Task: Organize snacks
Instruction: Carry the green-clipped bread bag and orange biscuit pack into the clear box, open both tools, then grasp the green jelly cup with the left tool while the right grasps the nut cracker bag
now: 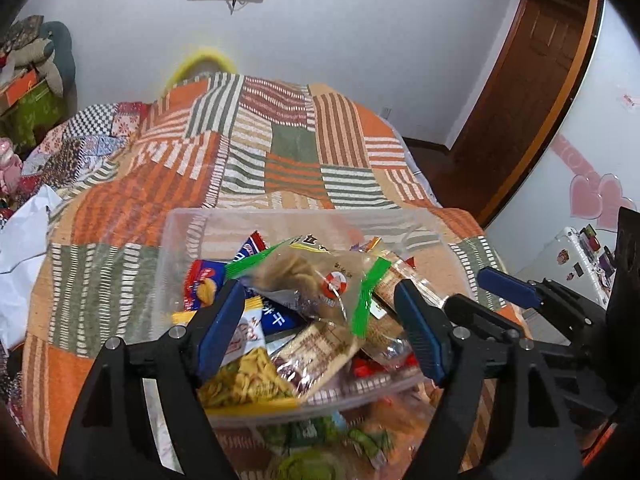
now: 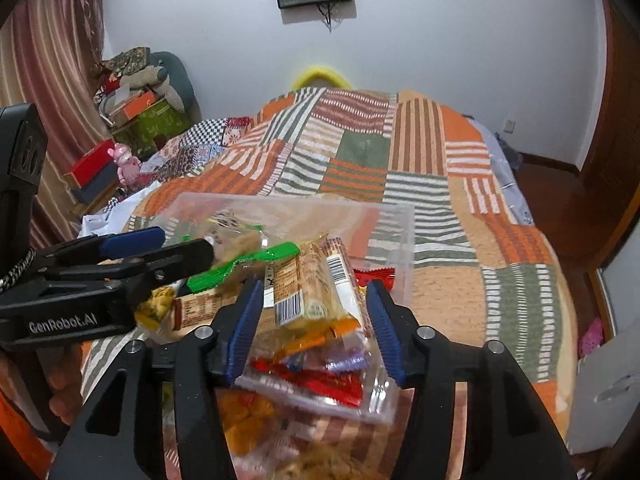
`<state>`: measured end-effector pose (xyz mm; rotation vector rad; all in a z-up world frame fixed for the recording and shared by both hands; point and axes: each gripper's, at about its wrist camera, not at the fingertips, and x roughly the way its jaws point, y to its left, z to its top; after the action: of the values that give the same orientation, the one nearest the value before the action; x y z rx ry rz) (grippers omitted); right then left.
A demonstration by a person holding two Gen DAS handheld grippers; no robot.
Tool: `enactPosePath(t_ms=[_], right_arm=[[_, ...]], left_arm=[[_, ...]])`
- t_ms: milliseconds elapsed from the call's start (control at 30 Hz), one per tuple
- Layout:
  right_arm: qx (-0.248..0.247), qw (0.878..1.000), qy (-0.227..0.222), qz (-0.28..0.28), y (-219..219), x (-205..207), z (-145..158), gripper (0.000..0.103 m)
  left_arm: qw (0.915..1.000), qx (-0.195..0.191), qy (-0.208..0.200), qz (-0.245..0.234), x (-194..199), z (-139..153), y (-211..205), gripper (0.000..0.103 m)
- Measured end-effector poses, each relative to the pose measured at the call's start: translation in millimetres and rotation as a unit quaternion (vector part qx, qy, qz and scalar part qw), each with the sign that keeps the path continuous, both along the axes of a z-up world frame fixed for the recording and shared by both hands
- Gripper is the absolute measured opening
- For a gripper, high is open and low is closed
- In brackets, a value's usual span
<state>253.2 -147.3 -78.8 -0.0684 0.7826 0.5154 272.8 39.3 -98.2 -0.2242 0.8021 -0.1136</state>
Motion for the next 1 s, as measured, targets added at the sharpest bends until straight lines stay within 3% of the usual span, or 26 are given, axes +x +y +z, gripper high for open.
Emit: enactPosePath(t_ms=[333,700,1000], right_arm=[[0.000,1.000,-0.008,-0.002,-15.6,-36.8,2.4,0.061],[-0.017,0.998,0.062,0.005,-25.6,-68.8,-45.9,0.065],[-0.002,0.994,0.106,0.006,-23.2,-70.1,-68.5,0.066]], left_arm=[[0.9994,0.035,-0.005,-0.005,-54.4,11.1,6.4,0.083],[0.9983,0.041,0.031,-0.025,-99.0,-18.3,-0.5,0.086],[0.9959,0.038,0.075,-0.035,-105.4,-55.8,-10.3,0.086]])
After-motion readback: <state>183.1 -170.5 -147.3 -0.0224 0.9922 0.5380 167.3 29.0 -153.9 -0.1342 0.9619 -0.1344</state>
